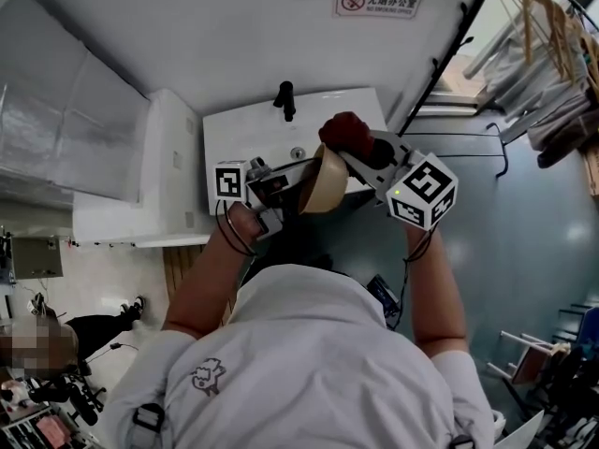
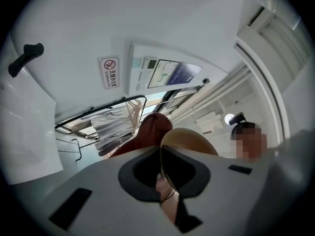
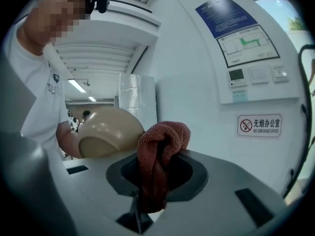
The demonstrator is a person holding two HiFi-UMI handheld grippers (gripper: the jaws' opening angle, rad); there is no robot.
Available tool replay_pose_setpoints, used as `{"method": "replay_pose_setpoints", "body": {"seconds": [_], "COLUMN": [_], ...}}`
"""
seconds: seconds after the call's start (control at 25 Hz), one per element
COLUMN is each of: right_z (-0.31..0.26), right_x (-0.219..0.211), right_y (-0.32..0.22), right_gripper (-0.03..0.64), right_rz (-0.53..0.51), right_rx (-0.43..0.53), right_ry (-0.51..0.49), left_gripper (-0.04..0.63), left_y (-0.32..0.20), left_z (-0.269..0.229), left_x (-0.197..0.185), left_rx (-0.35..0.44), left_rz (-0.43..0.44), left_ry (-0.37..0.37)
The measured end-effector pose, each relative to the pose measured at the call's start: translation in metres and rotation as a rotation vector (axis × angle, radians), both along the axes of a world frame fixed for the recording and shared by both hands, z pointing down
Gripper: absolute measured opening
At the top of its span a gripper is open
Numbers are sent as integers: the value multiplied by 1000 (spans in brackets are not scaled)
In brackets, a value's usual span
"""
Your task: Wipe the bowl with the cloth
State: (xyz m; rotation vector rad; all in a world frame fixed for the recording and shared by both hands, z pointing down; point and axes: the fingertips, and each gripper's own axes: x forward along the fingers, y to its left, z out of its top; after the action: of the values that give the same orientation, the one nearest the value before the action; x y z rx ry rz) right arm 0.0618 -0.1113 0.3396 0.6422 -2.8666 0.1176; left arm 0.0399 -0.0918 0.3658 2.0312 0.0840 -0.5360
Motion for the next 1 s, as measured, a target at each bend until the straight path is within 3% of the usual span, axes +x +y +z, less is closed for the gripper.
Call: {"method": "replay_pose_setpoints", "body": {"seconds": [0.16, 0.52, 0.72, 0.88, 1.0], "right_z": [11, 26, 17, -1, -28], "right_x": [-13, -31, -56, -57, -53], "right_y": [12, 45, 73, 86, 89], "right_gripper": [95, 95, 95, 95, 95], "right_rz": [-50, -122, -211, -226, -216], "right_rx": [-25, -48, -12, 41, 94], "right_ry": [-23, -46, -45, -49, -107], "left_gripper": [23, 23, 23, 23, 25], "left_y": [-6, -35, -58, -61, -60], "left_z": [-29, -36, -28, -19, -16], "left_x": [-2, -12, -17, -20, -24], "left_rx": [11, -22, -46, -73, -79], "left_rz": [-9, -121, -213, -222, -214], "left_ry": [54, 40, -35, -45, -36]}}
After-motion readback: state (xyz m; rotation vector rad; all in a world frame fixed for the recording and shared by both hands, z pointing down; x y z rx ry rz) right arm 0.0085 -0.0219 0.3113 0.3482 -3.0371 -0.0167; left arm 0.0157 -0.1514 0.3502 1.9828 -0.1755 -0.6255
